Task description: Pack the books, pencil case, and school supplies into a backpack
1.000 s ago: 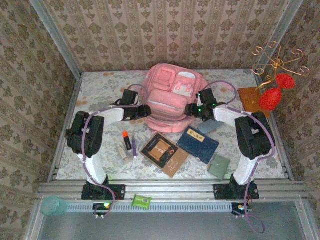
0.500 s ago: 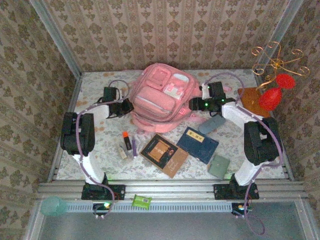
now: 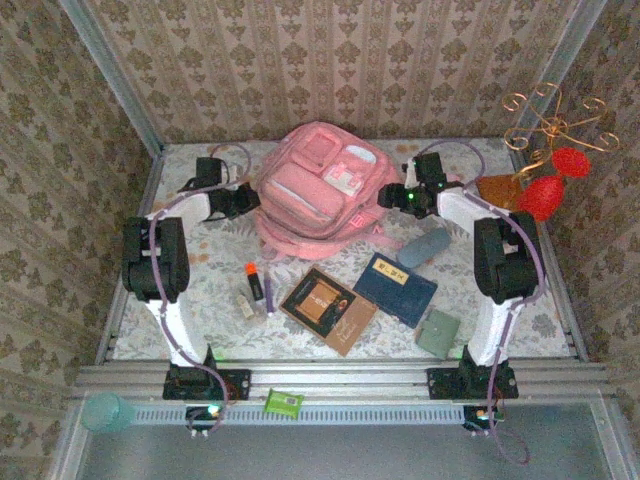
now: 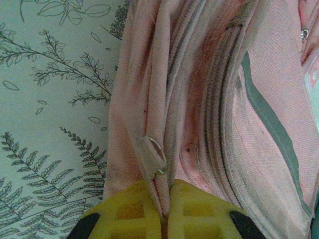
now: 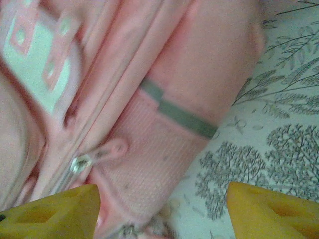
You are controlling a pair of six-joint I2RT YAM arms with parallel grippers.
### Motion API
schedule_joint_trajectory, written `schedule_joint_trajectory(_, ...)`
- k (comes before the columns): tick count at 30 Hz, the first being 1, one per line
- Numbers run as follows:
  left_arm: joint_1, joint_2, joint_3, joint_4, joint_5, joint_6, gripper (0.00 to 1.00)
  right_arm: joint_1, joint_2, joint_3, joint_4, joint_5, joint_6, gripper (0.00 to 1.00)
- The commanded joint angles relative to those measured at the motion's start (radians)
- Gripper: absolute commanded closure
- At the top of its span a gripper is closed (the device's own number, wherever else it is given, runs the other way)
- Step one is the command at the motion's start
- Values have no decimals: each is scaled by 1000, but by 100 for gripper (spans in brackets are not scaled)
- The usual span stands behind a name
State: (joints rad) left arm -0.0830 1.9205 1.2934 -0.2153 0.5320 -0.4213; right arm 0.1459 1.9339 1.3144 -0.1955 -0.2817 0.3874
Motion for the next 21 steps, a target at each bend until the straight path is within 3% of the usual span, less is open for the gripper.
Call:
schedule_joint_trajectory(1,12,21,68,-26,72,79,100,-2,98,53,24,18,175,32)
schedule_joint_trajectory(5,13,59,134,-76,79,119,100,-3,147,64,88,43,238,39)
schedule_joint_trajectory(12,14,160,267,-104,85,120,99,0,142,45,180,-42,320,85)
schedule_joint_trajectory(21,14,334,549,-174,-15,61,60,30,-103,-277,438,-13,536,95)
